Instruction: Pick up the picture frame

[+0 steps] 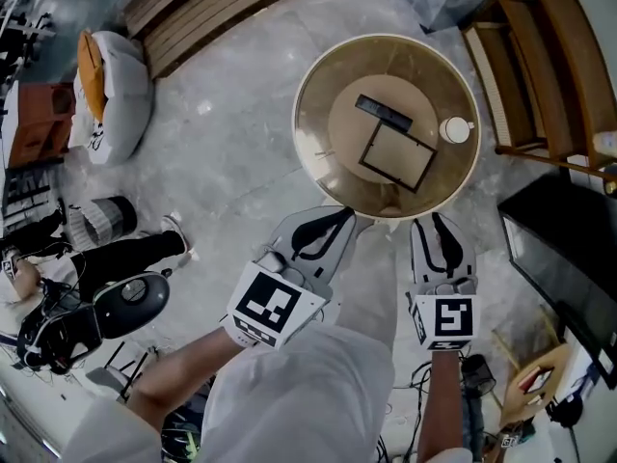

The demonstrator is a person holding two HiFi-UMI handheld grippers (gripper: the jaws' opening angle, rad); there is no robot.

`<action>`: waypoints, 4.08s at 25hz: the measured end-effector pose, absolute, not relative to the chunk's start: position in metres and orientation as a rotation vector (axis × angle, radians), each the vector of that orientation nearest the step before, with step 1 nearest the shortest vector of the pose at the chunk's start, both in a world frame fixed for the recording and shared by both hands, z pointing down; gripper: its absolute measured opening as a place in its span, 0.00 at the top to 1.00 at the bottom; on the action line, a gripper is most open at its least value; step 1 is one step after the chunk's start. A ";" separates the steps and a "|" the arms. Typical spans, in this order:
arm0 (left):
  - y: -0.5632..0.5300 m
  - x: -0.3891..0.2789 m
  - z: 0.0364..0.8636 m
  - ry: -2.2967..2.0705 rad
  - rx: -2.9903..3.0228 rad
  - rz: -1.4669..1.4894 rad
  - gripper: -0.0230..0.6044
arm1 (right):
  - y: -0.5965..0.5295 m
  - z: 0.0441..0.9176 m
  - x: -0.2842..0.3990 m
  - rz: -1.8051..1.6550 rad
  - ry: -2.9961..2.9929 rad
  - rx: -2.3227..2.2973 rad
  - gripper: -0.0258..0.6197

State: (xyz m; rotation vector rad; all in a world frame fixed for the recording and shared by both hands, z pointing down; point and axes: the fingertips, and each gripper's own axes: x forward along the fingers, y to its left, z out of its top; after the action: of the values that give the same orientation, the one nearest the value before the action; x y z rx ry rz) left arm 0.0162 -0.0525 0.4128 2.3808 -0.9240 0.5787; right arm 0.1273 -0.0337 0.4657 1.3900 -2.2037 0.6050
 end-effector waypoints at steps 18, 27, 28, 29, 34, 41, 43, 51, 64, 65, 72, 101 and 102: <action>-0.055 0.015 0.627 -1.032 2.230 0.673 0.98 | -0.050 0.687 0.088 0.406 -2.225 0.857 0.78; -0.062 0.009 0.697 -1.075 2.213 0.676 0.98 | -0.054 0.773 0.079 0.370 -2.180 0.751 0.78; -0.065 0.010 0.704 -1.078 2.221 0.679 0.98 | -0.056 0.783 0.080 0.364 -2.170 0.742 0.78; -0.068 0.010 0.712 -1.078 2.228 0.682 0.98 | -0.058 0.794 0.079 0.363 -2.162 0.732 0.78; -0.063 0.010 0.741 -1.070 2.217 0.692 0.98 | -0.054 0.838 0.071 0.419 -2.136 0.675 0.78; -0.059 0.005 0.766 -1.066 2.180 0.699 0.98 | -0.055 0.875 0.068 0.345 -2.071 0.595 0.77; -0.058 0.003 0.769 -1.065 2.171 0.702 0.98 | -0.053 0.879 0.068 0.226 -2.049 0.544 0.78; -0.058 0.005 0.765 -1.050 2.175 0.703 0.98 | -0.055 0.881 0.069 0.136 -2.010 0.555 0.82; -0.052 -0.006 0.763 -1.068 2.165 0.709 0.98 | -0.049 0.883 0.066 -0.002 -1.895 0.618 0.90; -0.051 -0.008 0.762 -1.070 2.164 0.710 0.98 | -0.050 0.882 0.066 0.016 -1.894 0.629 0.90; -0.048 -0.014 0.758 -1.080 2.154 0.713 0.98 | -0.057 0.845 0.059 0.209 -2.036 0.765 0.90; -0.066 -0.020 0.454 -1.076 2.271 0.533 0.98 | -0.051 0.479 0.076 0.862 -2.375 1.267 0.90; -0.067 -0.024 0.439 -1.081 2.283 0.524 0.98 | -0.051 0.462 0.075 0.854 -2.375 1.296 0.90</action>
State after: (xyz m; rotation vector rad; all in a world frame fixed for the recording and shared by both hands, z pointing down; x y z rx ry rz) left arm -0.0239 -0.0667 0.4387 2.2825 -1.0815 0.5239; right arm 0.0751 -0.0513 0.4624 1.2958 -2.3755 0.8543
